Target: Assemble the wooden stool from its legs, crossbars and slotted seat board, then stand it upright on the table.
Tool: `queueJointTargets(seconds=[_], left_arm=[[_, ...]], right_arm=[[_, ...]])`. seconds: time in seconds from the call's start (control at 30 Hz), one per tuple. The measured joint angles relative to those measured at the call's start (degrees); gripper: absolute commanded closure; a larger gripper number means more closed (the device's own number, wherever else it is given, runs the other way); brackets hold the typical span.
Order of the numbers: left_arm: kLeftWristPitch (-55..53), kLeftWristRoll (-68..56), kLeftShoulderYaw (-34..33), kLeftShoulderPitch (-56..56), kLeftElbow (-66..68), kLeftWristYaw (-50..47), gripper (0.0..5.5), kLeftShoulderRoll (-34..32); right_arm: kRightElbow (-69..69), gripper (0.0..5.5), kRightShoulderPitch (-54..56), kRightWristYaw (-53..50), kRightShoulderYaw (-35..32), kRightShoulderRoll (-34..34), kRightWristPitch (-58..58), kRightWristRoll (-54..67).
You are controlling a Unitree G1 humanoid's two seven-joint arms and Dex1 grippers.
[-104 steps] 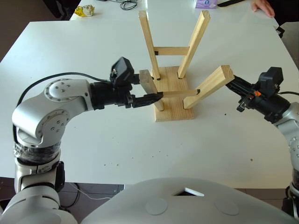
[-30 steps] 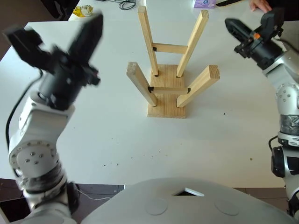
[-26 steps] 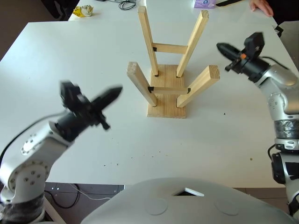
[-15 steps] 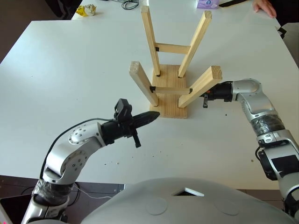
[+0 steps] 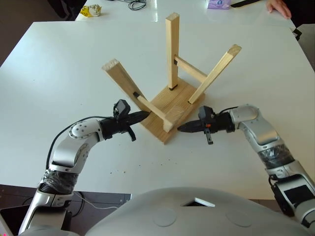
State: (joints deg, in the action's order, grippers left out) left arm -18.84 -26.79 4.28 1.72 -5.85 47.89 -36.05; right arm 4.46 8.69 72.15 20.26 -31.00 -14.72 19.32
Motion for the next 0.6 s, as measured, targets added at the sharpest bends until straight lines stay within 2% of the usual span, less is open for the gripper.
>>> queueJointTargets(seconds=[0.13, 0.27, 0.33, 0.43, 0.6], left_arm=[[2.43, 0.97, -3.23, -2.17, 3.51, -0.08, 5.47, 0.01], [1.58, -1.90, -6.02, 1.64, -1.65, 1.44, 5.47, 0.01], [0.00, -4.29, -6.84, 6.32, -7.66, 2.18, 5.47, -0.08], [-2.25, -5.87, -7.03, 12.35, -13.39, 1.98, 5.47, 0.03], [-3.96, -6.13, -6.85, 14.33, -16.25, 0.48, 5.47, 0.94]], right_arm=[[6.01, 5.50, -5.35, -3.44, -1.60, -1.34, -3.56, 0.93], [2.61, 5.50, -7.14, -4.13, -6.30, -6.12, -1.49, -0.06], [-4.73, 5.50, -4.70, -6.60, -9.61, -7.43, 1.56, -2.28], [-18.36, 5.50, 5.63, -13.16, -14.14, -7.10, 6.65, -5.97], [-31.56, 5.50, 19.79, -16.24, -15.76, -2.18, 13.03, -7.47]])
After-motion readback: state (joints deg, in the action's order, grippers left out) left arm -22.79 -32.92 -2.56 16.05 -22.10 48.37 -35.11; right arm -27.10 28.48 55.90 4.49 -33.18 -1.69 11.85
